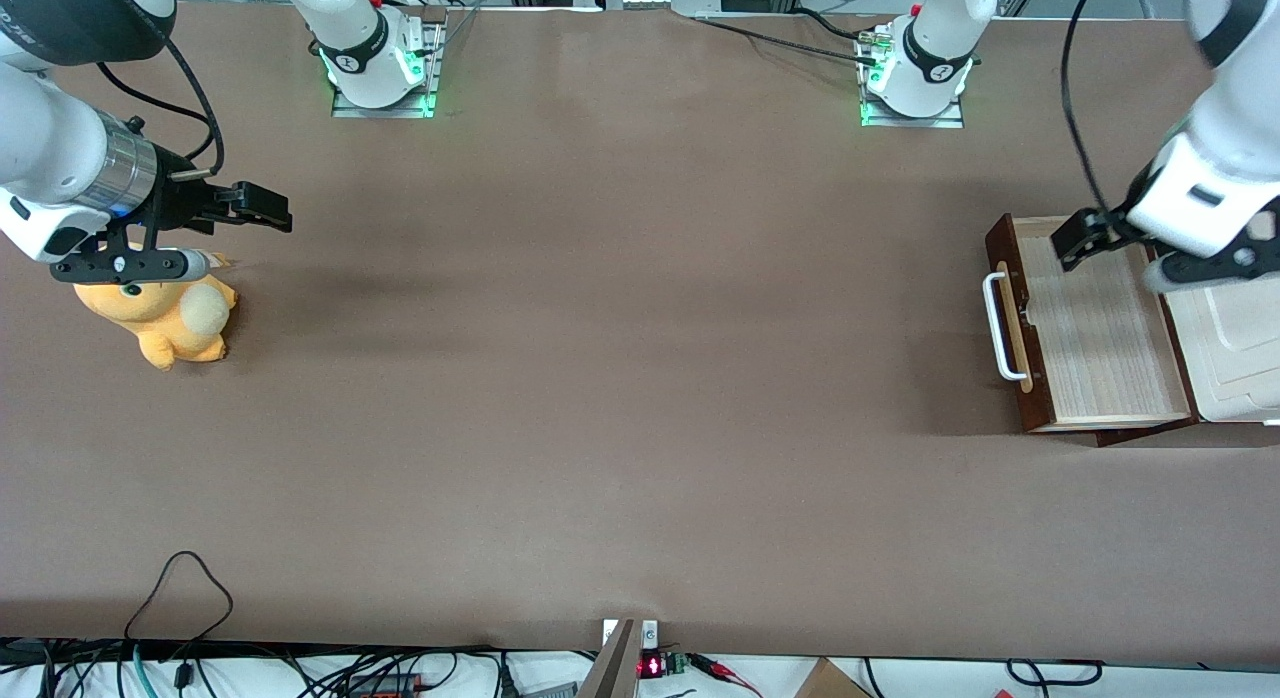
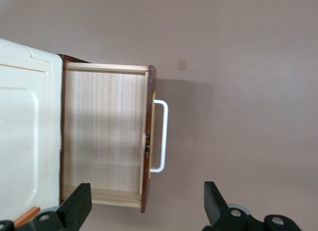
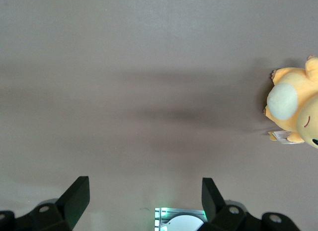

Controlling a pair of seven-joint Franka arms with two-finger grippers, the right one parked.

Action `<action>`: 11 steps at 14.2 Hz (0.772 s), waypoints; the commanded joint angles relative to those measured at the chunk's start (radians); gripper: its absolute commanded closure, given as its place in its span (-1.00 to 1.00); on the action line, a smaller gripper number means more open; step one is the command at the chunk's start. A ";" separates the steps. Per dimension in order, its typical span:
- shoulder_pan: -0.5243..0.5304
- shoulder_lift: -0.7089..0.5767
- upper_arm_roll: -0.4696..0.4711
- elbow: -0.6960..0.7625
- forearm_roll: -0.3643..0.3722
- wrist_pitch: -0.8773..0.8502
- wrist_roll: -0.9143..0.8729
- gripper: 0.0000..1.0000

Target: Open lower drawer with left arm only

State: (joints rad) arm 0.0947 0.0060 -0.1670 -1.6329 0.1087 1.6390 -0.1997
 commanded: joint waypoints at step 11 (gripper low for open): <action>0.008 -0.044 0.054 -0.015 -0.093 0.021 0.109 -1.00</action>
State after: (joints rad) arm 0.1003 -0.0179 -0.1164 -1.6334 0.0404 1.6501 -0.1242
